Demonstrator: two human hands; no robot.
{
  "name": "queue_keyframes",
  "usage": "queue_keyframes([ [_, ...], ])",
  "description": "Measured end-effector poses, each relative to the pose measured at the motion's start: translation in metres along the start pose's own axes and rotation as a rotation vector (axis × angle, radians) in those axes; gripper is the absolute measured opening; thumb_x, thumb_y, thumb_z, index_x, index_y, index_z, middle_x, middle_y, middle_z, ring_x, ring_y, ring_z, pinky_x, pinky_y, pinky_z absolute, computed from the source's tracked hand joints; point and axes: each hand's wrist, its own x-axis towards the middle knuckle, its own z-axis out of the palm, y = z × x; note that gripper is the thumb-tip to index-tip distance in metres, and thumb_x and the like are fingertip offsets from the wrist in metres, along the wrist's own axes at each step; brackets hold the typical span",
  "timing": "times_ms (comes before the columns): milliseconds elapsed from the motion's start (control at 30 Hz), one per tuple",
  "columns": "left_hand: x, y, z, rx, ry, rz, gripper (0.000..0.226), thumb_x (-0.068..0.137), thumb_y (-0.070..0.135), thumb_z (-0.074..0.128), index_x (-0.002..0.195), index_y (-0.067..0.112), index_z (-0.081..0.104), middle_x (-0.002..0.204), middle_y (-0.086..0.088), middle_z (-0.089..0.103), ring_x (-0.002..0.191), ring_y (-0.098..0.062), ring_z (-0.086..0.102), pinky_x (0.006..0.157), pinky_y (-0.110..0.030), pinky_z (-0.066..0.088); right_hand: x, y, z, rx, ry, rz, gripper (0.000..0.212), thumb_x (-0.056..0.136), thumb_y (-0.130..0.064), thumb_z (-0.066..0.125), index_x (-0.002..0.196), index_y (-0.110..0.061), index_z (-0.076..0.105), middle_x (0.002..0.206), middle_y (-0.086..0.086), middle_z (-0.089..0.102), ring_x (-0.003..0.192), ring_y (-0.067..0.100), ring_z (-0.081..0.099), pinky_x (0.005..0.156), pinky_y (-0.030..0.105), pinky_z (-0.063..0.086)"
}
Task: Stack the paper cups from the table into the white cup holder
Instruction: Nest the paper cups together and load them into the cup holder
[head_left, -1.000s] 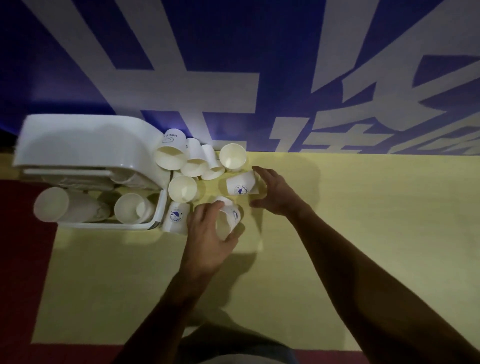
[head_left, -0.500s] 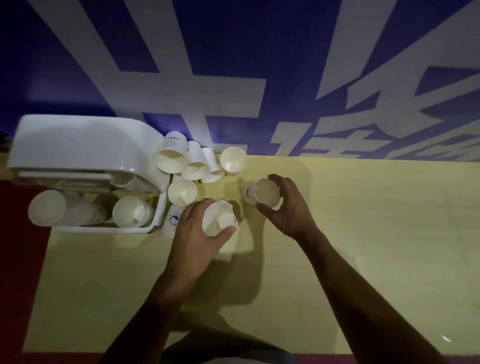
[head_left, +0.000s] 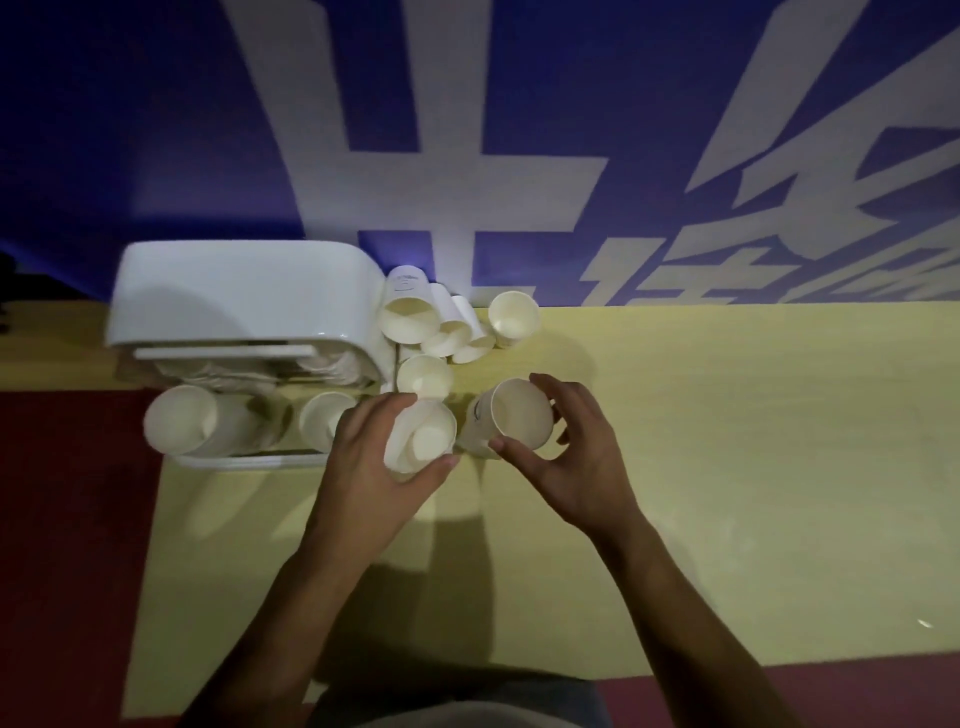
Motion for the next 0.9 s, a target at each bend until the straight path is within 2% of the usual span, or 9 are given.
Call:
queue_keyframes([
  [167, -0.007, -0.039, -0.055, -0.042, 0.097, 0.025, 0.067, 0.073, 0.035, 0.091, 0.132, 0.024, 0.06, 0.133, 0.011, 0.054, 0.125, -0.006, 0.05, 0.1, -0.011, 0.038, -0.015, -0.04, 0.042, 0.06, 0.057, 0.031, 0.074, 0.074, -0.056, 0.081, 0.136, -0.023, 0.057, 0.124, -0.014, 0.059, 0.1, 0.006, 0.06, 0.071, 0.013, 0.047],
  [233, -0.003, -0.053, -0.069, -0.051, 0.131, 0.019, 0.068, 0.074, 0.035, 0.091, 0.133, 0.023, 0.059, 0.133, 0.008, 0.055, 0.125, -0.007, 0.05, 0.102, -0.014, 0.039, -0.019, -0.052, 0.057, 0.09, 0.075, 0.058, 0.073, 0.072, -0.058, 0.079, 0.134, -0.026, 0.057, 0.124, -0.015, 0.058, 0.1, 0.006, 0.06, 0.07, 0.011, 0.047],
  [300, 0.002, -0.065, -0.077, -0.066, 0.129, 0.01, 0.068, 0.075, 0.037, 0.089, 0.134, 0.026, 0.058, 0.134, 0.012, 0.053, 0.127, -0.006, 0.048, 0.103, -0.012, 0.037, -0.023, -0.061, 0.069, 0.106, 0.089, 0.102, 0.073, 0.07, -0.056, 0.081, 0.133, -0.029, 0.058, 0.126, -0.015, 0.058, 0.099, 0.006, 0.06, 0.07, 0.016, 0.05],
  [367, 0.009, -0.076, -0.078, -0.061, 0.104, 0.021, 0.067, 0.076, 0.04, 0.086, 0.135, 0.026, 0.057, 0.135, 0.017, 0.048, 0.127, -0.004, 0.045, 0.103, -0.004, 0.03, -0.026, -0.067, 0.078, 0.104, 0.103, 0.128, 0.069, 0.07, -0.05, 0.086, 0.132, -0.032, 0.058, 0.127, -0.014, 0.059, 0.099, 0.005, 0.06, 0.07, 0.023, 0.052],
  [467, 0.02, -0.095, -0.07, -0.028, 0.03, 0.045, 0.068, 0.077, 0.039, 0.086, 0.136, 0.023, 0.058, 0.133, 0.016, 0.048, 0.127, -0.009, 0.046, 0.102, 0.0, 0.024, -0.028, -0.073, 0.086, 0.125, 0.127, 0.16, 0.066, 0.071, -0.042, 0.089, 0.129, -0.037, 0.058, 0.125, -0.016, 0.059, 0.1, 0.005, 0.06, 0.071, 0.027, 0.052],
  [533, 0.026, -0.106, -0.063, 0.001, -0.034, 0.037, 0.071, 0.077, 0.036, 0.087, 0.139, 0.02, 0.058, 0.136, 0.008, 0.052, 0.128, -0.014, 0.048, 0.104, -0.005, 0.026, -0.029, -0.077, 0.088, 0.146, 0.138, 0.166, 0.065, 0.072, -0.041, 0.089, 0.129, -0.036, 0.058, 0.125, -0.02, 0.059, 0.101, 0.006, 0.06, 0.071, 0.027, 0.053],
  [633, 0.033, -0.115, -0.053, 0.043, -0.14, 0.019, 0.076, 0.08, 0.032, 0.086, 0.147, 0.017, 0.053, 0.147, 0.0, 0.052, 0.135, -0.017, 0.045, 0.11, -0.021, 0.033, -0.03, -0.08, 0.091, 0.14, 0.149, 0.163, 0.067, 0.072, -0.043, 0.088, 0.131, -0.031, 0.058, 0.126, -0.021, 0.058, 0.102, 0.008, 0.061, 0.072, 0.027, 0.053],
  [733, 0.039, -0.122, -0.045, 0.082, -0.168, 0.031, 0.078, 0.08, 0.031, 0.085, 0.148, 0.011, 0.053, 0.152, -0.004, 0.051, 0.141, -0.02, 0.045, 0.118, -0.035, 0.037, -0.029, -0.081, 0.093, 0.134, 0.157, 0.172, 0.071, 0.071, -0.045, 0.087, 0.134, -0.029, 0.057, 0.13, -0.018, 0.058, 0.103, 0.006, 0.061, 0.073, 0.026, 0.054],
  [900, 0.044, -0.126, -0.041, 0.041, -0.192, -0.04, 0.079, 0.078, 0.03, 0.088, 0.147, 0.018, 0.052, 0.154, 0.005, 0.051, 0.137, -0.014, 0.05, 0.112, -0.026, 0.04, -0.026, -0.087, 0.096, 0.13, 0.15, 0.169, 0.071, 0.071, -0.041, 0.09, 0.133, -0.03, 0.057, 0.129, -0.019, 0.059, 0.102, 0.008, 0.062, 0.073, 0.029, 0.055],
])
